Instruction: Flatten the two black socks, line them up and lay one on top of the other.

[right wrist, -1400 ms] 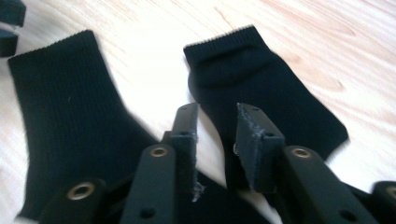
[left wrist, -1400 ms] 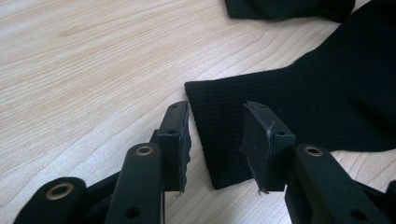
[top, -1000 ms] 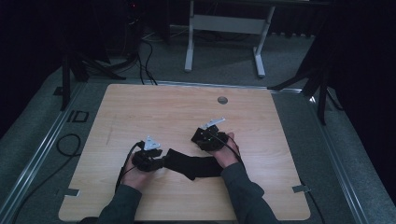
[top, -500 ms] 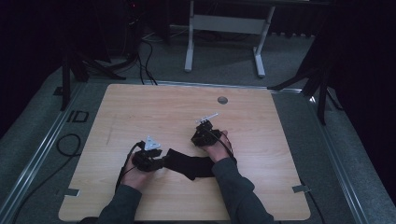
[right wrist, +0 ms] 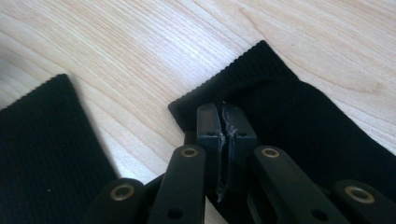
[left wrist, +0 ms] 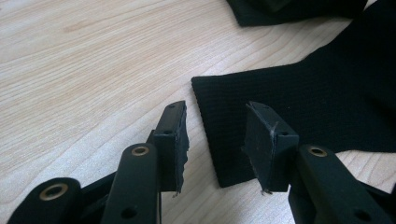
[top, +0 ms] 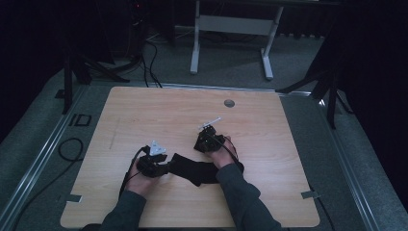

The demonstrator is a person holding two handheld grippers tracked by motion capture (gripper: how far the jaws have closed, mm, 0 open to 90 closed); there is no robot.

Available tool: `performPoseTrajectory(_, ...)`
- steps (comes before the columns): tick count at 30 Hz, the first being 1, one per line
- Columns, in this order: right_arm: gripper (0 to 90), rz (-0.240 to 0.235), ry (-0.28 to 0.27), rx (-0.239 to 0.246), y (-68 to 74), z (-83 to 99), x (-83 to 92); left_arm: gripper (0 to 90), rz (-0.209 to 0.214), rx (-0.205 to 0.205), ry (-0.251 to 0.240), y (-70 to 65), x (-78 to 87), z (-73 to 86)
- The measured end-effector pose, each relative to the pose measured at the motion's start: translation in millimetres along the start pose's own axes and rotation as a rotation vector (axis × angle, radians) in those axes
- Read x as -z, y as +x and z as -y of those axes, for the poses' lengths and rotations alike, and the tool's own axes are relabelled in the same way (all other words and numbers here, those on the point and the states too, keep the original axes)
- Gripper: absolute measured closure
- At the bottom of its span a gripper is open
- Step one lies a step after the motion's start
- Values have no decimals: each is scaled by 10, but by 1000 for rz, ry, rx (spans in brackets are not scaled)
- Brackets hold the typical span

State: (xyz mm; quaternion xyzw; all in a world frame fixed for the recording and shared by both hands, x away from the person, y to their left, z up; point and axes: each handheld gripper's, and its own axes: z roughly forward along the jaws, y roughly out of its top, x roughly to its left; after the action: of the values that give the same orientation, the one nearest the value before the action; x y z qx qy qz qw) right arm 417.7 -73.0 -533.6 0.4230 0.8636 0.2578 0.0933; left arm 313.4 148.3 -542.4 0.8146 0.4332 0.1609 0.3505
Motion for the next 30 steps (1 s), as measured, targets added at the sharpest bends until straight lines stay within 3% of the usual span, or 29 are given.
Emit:
performPoseTrajectory(7, 870, -25, -35, -13, -1, -8, 118, 584, 5, -2, 5, -7, -4, -3)
performPoseTrajectory(15, 870, -64, -90, -44, -98, 8, 338, 588, 3, -26, 15, -40, -22, -4)
performPoseTrajectory(23, 870, -55, -131, -76, -223, 62, 580, 594, 7, -25, 20, -42, -28, -5)
performPoseTrajectory(30, 870, -24, -159, -115, -439, 205, 782, 594, 12, -21, 23, -32, -31, -4)
